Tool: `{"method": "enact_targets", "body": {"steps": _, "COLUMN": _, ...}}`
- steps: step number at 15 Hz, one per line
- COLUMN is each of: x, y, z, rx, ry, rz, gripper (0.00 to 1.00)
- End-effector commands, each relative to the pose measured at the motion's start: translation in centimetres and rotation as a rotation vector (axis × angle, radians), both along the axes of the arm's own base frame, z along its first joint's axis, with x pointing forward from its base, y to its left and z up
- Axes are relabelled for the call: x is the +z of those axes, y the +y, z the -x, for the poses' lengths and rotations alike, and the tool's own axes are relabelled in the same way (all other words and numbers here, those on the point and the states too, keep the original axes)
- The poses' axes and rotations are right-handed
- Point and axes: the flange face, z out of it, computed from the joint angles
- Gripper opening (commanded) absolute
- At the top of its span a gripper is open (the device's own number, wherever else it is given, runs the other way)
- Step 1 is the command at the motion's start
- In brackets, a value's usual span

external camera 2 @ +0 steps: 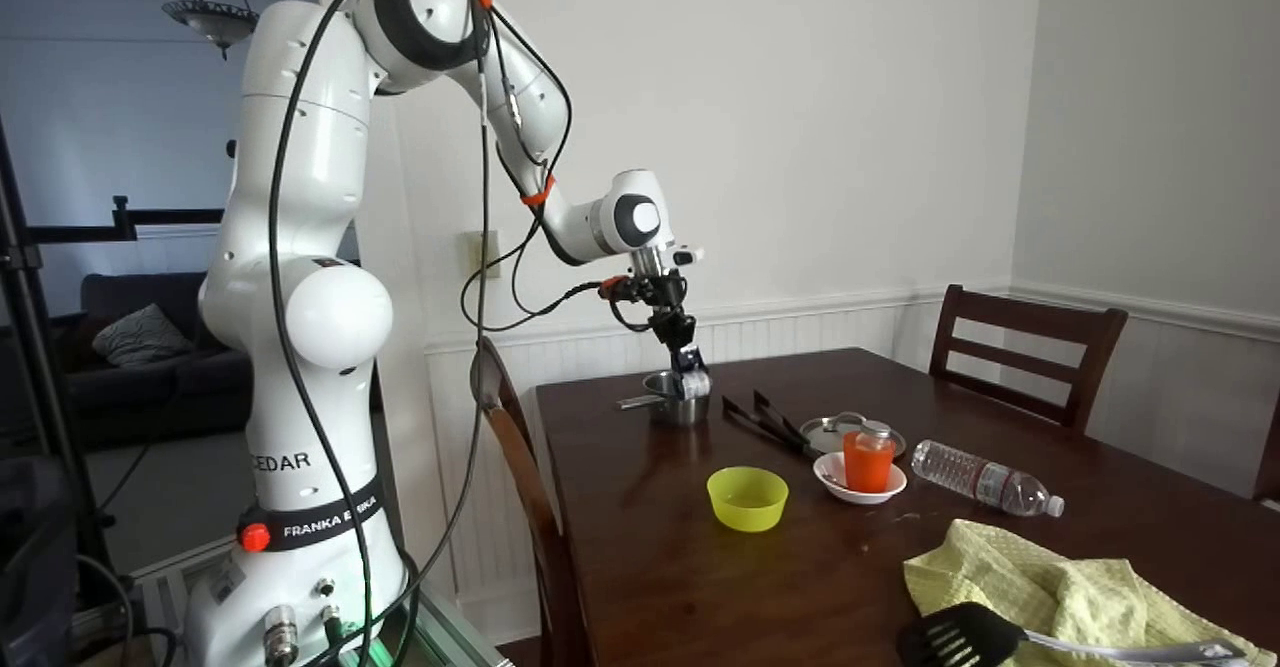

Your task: Pick up the object from the silver pot and put it in the yellow bowl

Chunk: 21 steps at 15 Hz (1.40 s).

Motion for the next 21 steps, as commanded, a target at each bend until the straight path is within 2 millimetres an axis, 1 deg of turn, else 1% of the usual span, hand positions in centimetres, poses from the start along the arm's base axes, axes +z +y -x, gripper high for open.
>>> {"method": "enact_targets", "body": {"steps": 1, "x": -0.7, "y": -0.9, "z": 1.5, "rx": -0.053, "ry": 0.005, "rz": -0.011, "gripper": 0.11}}
{"method": "enact_targets", "body": {"steps": 3, "x": -1.5, "y": -1.6, "z": 3.7, "rx": -0.1, "ry": 0.002, "rz": -0.031, "gripper": 0.11}}
{"method": "enact_targets", "body": {"steps": 4, "x": -1.4, "y": -1.7, "z": 4.2, "rx": -0.108, "ry": 0.0, "rz": -0.035, "gripper": 0.11}}
{"method": "enact_targets", "body": {"steps": 6, "x": -1.0, "y": -1.6, "z": 4.5, "rx": -0.115, "ry": -0.006, "rz": -0.039, "gripper": 0.11}}
{"method": "enact_targets", "body": {"steps": 7, "x": -0.9, "y": -1.6, "z": 4.5, "rx": -0.116, "ry": -0.009, "rz": -0.04, "gripper": 0.03}}
{"method": "enact_targets", "body": {"steps": 10, "x": -1.0, "y": -4.9, "z": 6.8, "rx": -0.164, "ry": 0.034, "rz": -0.031, "gripper": 0.03}}
{"method": "enact_targets", "body": {"steps": 13, "x": -1.1, "y": -9.3, "z": 9.4, "rx": -0.303, "ry": 0.017, "rz": -0.033, "gripper": 0.03}}
{"method": "enact_targets", "body": {"steps": 15, "x": -1.3, "y": -12.0, "z": 10.6, "rx": -0.377, "ry": 0.009, "rz": -0.031, "gripper": 0.03}}
{"method": "enact_targets", "body": {"steps": 18, "x": -1.9, "y": -15.7, "z": 11.6, "rx": -0.496, "ry": -0.025, "rz": -0.024, "gripper": 0.03}}
{"method": "enact_targets", "body": {"steps": 21, "x": -2.8, "y": -18.2, "z": 11.7, "rx": -0.585, "ry": -0.049, "rz": -0.019, "gripper": 0.03}}
